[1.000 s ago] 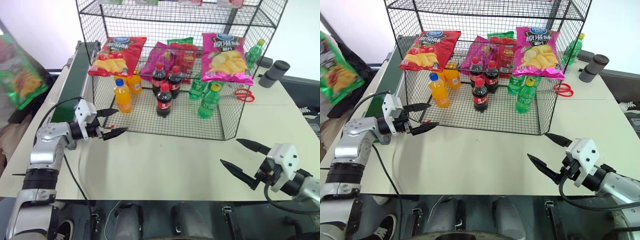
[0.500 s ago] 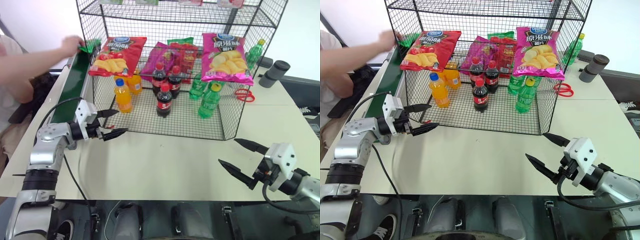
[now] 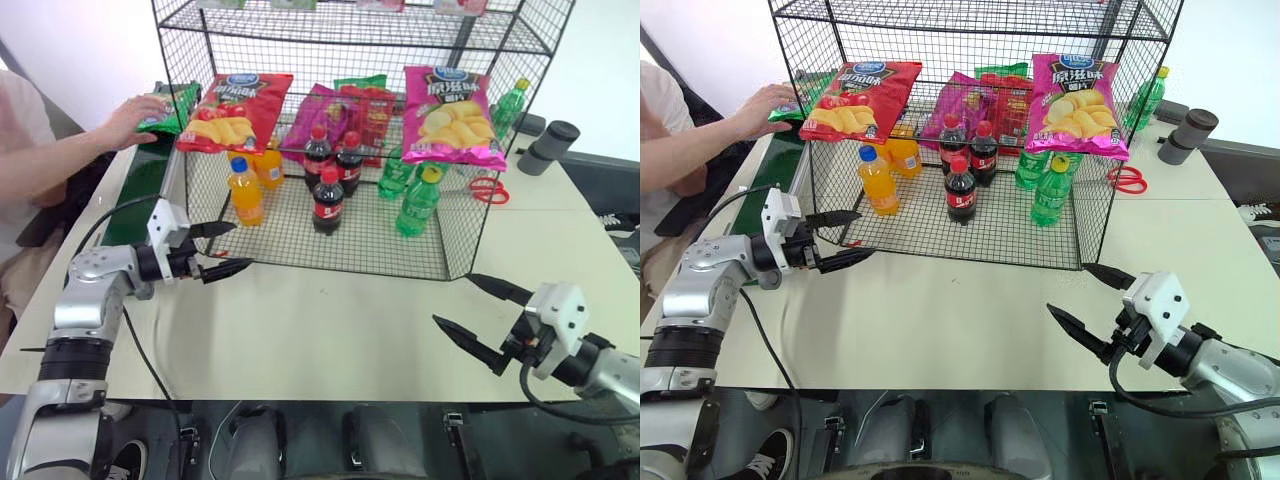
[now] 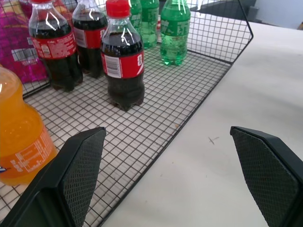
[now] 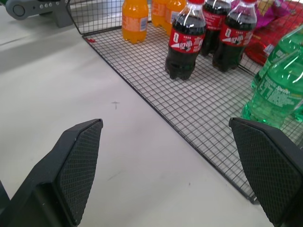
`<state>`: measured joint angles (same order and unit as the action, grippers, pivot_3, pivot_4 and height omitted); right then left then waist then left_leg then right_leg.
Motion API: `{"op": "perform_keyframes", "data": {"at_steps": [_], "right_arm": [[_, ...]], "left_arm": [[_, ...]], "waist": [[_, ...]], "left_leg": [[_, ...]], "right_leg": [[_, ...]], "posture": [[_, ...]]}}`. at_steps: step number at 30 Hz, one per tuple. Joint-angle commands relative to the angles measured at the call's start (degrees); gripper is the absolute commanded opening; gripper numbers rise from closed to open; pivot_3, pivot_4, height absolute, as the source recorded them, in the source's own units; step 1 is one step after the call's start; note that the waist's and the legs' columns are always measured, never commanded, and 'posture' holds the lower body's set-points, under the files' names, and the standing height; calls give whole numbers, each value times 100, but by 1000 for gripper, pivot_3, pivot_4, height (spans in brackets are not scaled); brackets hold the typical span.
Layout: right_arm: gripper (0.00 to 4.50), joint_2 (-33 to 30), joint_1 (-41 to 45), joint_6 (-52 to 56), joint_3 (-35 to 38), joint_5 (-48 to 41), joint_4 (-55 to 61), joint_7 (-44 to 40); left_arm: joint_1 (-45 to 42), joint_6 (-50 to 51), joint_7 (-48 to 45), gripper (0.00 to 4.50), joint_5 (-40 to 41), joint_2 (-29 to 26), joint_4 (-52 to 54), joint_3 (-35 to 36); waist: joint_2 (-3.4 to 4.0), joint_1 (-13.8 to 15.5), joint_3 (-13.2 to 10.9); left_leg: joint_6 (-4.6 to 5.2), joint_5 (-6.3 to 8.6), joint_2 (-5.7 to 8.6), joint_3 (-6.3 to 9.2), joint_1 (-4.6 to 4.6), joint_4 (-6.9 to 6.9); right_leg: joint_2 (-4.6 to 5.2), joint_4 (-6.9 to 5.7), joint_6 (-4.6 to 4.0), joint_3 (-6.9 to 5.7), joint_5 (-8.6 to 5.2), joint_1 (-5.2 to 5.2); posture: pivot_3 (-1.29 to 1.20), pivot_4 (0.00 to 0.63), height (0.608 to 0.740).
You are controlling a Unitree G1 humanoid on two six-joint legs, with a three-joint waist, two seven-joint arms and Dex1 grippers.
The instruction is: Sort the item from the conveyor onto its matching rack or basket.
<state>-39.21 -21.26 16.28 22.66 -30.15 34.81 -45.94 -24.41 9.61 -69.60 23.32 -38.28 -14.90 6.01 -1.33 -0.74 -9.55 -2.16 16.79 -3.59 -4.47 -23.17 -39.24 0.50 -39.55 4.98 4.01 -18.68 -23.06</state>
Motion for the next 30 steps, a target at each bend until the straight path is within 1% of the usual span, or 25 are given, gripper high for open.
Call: {"op": "perform_keyframes", "data": {"at_steps": [1, 12, 17, 20, 22, 27, 29, 30], "right_arm": [[4461, -7, 113, 36, -22, -105, 218, 46], [4461, -71, 474, 105, -196, -114, 38, 5], [4461, -45, 711, 112, -363, -121, -80, -43], [4461, 15, 914, 145, -543, -165, -156, -58], [4461, 65, 1092, 233, -664, -249, -231, -64], [4461, 50, 1554, 443, -1054, -367, -313, -158], [4461, 64, 1763, 498, -1184, -386, -365, -180], [4461, 77, 1887, 509, -1272, -376, -403, -194]], "left_arm": [[-27, -196, 109, 4500, 39, -58, 154, 205], [198, -454, 233, 4500, 49, -98, 265, 319], [339, -580, 273, 4500, 132, -135, 427, 522], [586, -1071, 266, 4500, -100, -253, 498, 601], [672, -1272, 454, 4500, -118, -265, 555, 756], [826, -2696, 974, 4500, -852, -517, 296, 976], [964, -3450, 1172, 4500, -1271, -694, 167, 991], [1056, -3725, 1411, 4500, -1520, -777, 94, 1060]], "waist": [[0, 0, 0], [0, -2, 0], [0, -5, 0], [0, -18, 1], [0, -25, 1], [-1, -1, 1], [-1, -3, 1], [-1, -4, 1]], "left_leg": [[0, 0, 0, 0, 0, 0], [0, 0, -1, 0, 0, 0], [0, 0, -1, -1, 1, 0], [0, 0, -3, -2, 1, 0], [0, 0, -5, -2, 3, 0], [0, 0, -7, -2, 3, 0], [1, 0, -9, -3, 3, 0], [1, 0, -9, -4, 3, 0]], "right_leg": [[0, 0, 0, 0, 0, 0], [1, -1, 0, 0, 0, 0], [1, -1, 0, 1, 0, 0], [1, -2, 0, 1, 0, -1], [1, -2, -1, 1, 0, -1], [4, -3, -1, 1, 1, 0], [6, -2, -1, 1, 1, 0], [6, -2, -1, 1, 1, -1]], "posture": [[0, 150, 740], [0, 150, 740], [0, 150, 740], [0, 150, 740], [0, 150, 740], [0, 150, 740], [0, 150, 740], [0, 150, 740]]}}
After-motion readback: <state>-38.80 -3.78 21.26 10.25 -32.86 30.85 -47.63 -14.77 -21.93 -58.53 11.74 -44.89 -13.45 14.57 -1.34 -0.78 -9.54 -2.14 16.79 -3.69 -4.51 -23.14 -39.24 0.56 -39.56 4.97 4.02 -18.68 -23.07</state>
